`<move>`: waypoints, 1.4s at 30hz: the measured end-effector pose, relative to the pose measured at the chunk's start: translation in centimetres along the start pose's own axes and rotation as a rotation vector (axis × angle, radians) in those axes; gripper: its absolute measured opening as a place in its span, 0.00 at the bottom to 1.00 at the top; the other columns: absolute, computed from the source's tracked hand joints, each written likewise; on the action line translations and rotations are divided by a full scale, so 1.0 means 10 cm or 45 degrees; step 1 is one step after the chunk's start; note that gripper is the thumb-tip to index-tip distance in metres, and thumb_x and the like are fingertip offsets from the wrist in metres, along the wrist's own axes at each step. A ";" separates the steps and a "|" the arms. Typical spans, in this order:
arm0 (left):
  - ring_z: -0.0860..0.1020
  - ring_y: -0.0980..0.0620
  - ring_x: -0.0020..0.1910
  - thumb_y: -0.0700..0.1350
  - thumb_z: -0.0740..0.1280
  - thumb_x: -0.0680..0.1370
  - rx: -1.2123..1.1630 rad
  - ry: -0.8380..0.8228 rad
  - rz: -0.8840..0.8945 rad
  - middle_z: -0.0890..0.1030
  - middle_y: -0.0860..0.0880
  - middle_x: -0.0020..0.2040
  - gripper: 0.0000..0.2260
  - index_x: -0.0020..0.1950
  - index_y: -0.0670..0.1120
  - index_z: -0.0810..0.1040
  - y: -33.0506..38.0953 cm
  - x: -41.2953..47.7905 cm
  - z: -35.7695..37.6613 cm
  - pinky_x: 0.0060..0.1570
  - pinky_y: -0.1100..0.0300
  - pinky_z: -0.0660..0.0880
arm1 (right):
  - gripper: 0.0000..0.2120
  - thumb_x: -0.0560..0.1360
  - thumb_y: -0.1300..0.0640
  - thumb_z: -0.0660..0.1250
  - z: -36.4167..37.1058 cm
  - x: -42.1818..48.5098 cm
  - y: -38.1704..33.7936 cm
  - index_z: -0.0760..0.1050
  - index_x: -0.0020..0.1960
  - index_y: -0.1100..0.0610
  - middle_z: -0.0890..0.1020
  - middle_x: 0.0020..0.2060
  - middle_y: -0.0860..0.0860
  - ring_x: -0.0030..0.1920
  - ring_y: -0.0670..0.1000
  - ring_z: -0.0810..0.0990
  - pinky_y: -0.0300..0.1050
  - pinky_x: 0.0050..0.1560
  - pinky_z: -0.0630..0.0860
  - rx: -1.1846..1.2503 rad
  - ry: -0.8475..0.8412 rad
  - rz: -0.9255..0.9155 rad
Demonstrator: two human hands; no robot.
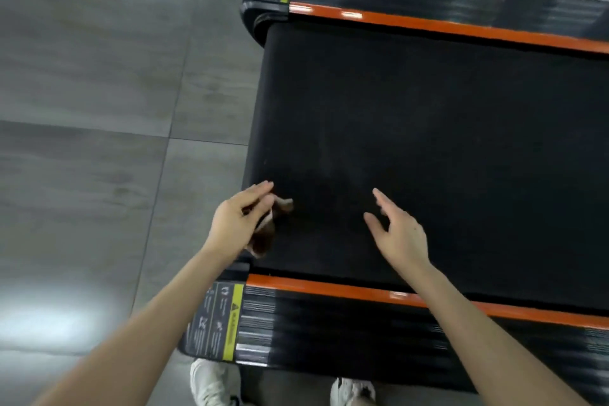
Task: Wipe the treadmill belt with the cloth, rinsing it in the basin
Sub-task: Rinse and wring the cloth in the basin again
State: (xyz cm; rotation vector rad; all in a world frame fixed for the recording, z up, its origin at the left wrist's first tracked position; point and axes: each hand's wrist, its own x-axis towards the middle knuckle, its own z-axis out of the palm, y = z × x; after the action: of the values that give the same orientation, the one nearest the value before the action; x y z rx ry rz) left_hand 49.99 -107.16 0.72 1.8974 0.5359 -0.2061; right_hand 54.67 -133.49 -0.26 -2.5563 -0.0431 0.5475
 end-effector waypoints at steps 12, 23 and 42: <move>0.78 0.45 0.57 0.46 0.74 0.72 -0.833 0.615 -0.707 0.75 0.44 0.62 0.27 0.68 0.50 0.69 0.74 -0.93 -1.08 0.59 0.46 0.75 | 0.38 0.72 0.48 0.71 -0.20 -0.92 -2.50 0.55 0.75 0.46 0.75 0.64 0.45 0.65 0.46 0.72 0.55 0.71 0.61 0.349 -0.490 -0.389; 0.76 0.49 0.54 0.34 0.73 0.70 -1.210 0.803 -0.741 0.69 0.44 0.63 0.30 0.69 0.48 0.69 0.43 -1.58 -2.97 0.54 0.53 0.76 | 0.21 0.75 0.61 0.66 0.47 -1.44 -4.30 0.71 0.67 0.50 0.78 0.61 0.46 0.62 0.46 0.75 0.43 0.61 0.72 0.198 -0.432 -0.567; 0.75 0.54 0.37 0.27 0.70 0.69 -0.907 1.323 -0.836 0.77 0.48 0.38 0.12 0.48 0.41 0.78 -1.30 -2.48 -6.33 0.32 0.74 0.72 | 0.18 0.73 0.63 0.66 2.72 -2.08 -7.50 0.78 0.59 0.49 0.83 0.53 0.47 0.55 0.52 0.79 0.51 0.55 0.74 -0.088 -0.718 -0.845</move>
State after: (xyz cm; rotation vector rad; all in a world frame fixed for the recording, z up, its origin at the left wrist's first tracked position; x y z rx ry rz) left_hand 15.29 -51.88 23.81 0.9529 1.6678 0.5342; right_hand 30.62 -58.30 23.57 -2.1713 -1.0693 0.9635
